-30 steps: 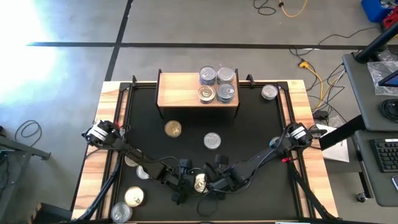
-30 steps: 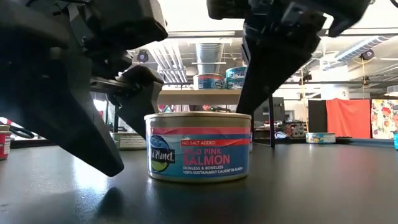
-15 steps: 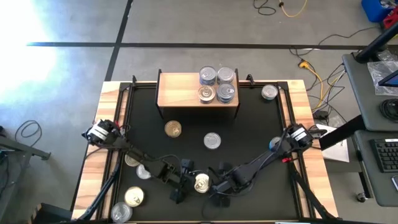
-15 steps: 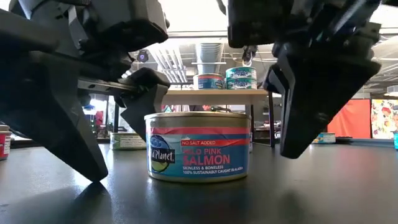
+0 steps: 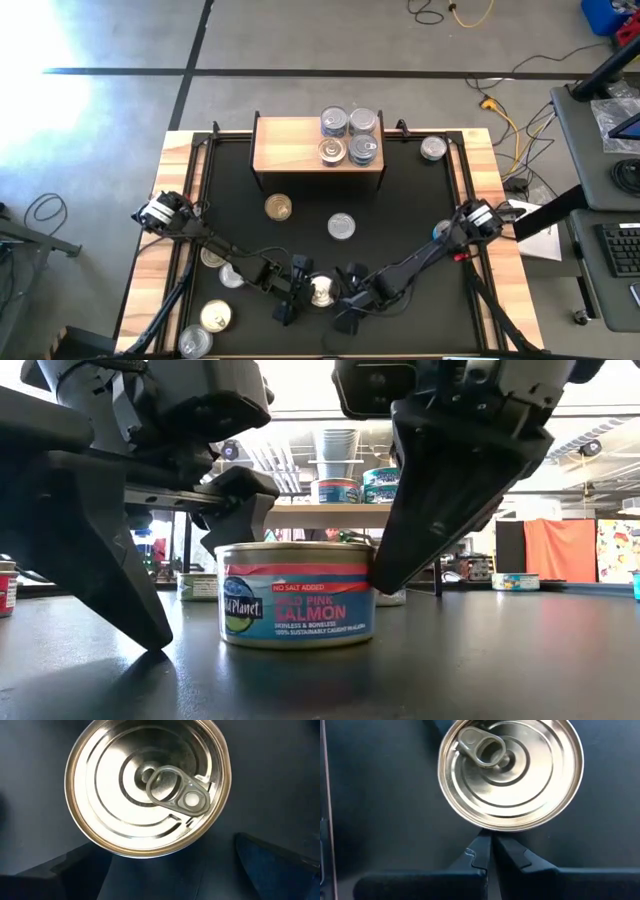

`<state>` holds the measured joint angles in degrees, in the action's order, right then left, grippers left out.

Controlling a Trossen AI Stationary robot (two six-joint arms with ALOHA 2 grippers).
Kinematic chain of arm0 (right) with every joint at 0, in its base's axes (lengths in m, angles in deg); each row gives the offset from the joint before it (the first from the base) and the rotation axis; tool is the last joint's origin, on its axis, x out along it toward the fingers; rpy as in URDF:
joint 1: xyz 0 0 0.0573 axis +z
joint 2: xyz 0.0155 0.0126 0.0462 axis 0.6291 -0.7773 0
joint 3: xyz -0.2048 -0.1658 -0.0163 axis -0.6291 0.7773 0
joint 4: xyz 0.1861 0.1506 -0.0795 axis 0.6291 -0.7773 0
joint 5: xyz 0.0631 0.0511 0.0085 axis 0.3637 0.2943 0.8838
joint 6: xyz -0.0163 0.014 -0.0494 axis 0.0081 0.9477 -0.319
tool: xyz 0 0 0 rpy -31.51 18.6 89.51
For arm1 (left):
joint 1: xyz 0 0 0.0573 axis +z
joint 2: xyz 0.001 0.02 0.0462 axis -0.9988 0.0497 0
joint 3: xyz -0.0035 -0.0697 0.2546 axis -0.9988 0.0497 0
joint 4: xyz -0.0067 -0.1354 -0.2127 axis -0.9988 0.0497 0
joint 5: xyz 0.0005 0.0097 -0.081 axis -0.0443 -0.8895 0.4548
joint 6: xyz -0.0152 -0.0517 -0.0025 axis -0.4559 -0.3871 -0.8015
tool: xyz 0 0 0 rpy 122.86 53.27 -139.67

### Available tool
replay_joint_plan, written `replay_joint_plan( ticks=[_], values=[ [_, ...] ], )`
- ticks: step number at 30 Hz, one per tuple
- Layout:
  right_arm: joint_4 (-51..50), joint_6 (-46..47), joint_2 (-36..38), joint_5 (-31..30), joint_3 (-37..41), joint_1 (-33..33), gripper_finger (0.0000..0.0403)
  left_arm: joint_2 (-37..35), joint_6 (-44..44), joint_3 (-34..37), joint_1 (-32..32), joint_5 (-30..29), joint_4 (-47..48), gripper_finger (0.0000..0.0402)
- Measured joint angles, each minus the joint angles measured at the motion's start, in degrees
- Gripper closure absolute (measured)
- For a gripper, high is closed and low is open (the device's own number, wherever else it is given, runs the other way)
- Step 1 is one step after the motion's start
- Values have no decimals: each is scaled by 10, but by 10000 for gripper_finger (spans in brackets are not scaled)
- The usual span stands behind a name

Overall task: Stack canned seafood by type on shelf
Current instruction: Stack the top pink center tuna can on top of the pink tuna can on the shelf

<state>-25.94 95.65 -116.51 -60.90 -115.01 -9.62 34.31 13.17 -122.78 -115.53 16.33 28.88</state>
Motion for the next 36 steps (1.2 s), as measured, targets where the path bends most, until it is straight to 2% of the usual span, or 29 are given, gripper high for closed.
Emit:
replay_joint_plan(
  ticks=[11,18,26,30,36],
  values=[
    [-13,-33,0,-4,0,-27,390,-1,-80,-11,-21,-3,37,2],
    [-55,-41,0,-22,0,-30,390,-1,-141,-30,-41,7,65,2],
    [-91,-40,2,16,0,-2,390,-1,-223,-29,-51,-12,90,2],
    [-89,-32,2,18,0,16,390,-1,-224,-29,-49,-62,87,2],
    [-47,-27,2,17,1,18,390,11,-182,-29,-37,-69,62,2]
  ],
)
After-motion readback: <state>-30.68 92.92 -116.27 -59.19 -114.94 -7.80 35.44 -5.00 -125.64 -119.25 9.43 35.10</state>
